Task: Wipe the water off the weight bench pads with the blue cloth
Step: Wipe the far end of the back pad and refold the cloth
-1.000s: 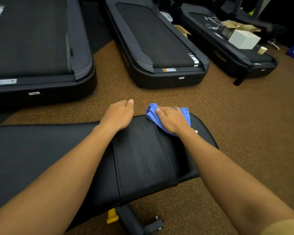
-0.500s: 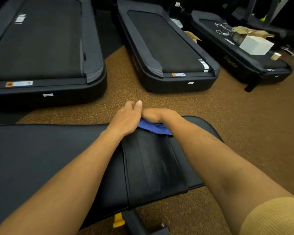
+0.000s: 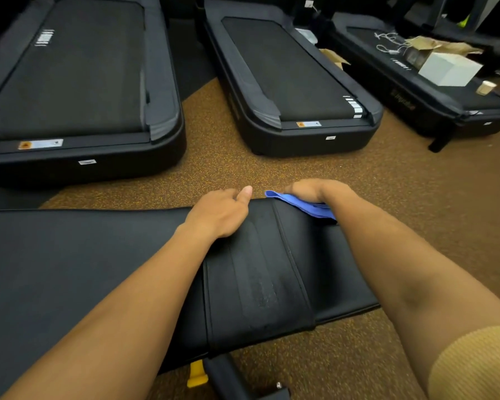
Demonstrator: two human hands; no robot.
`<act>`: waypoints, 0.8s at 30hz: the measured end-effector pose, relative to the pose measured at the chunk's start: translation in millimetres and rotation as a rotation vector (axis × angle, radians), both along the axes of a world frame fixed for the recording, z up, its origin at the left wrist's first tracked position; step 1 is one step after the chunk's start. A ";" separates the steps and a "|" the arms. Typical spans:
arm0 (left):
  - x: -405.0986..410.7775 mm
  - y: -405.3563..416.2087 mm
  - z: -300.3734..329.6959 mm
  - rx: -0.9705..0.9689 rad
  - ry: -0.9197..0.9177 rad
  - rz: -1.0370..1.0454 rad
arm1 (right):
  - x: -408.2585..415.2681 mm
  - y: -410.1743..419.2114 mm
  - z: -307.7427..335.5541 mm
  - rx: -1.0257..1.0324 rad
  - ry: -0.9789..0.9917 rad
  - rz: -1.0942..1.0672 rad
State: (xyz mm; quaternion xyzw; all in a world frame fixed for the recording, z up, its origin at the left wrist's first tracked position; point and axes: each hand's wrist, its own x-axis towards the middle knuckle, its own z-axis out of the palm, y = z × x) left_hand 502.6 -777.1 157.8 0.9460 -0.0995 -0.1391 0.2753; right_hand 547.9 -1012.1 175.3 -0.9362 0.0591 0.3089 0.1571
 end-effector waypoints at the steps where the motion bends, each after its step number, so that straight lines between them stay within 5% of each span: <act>1: -1.6 -1.5 -1.4 0.021 -0.008 -0.004 | -1.8 -8.0 -1.6 0.002 -0.016 -0.029; 9: -8.4 -9.9 -4.9 0.150 -0.026 -0.013 | -26.3 -60.5 -16.4 0.082 -0.229 -0.405; 24: -1.8 -7.6 -2.4 0.176 0.070 -0.009 | -121.5 -137.5 -70.9 0.517 -0.250 -0.907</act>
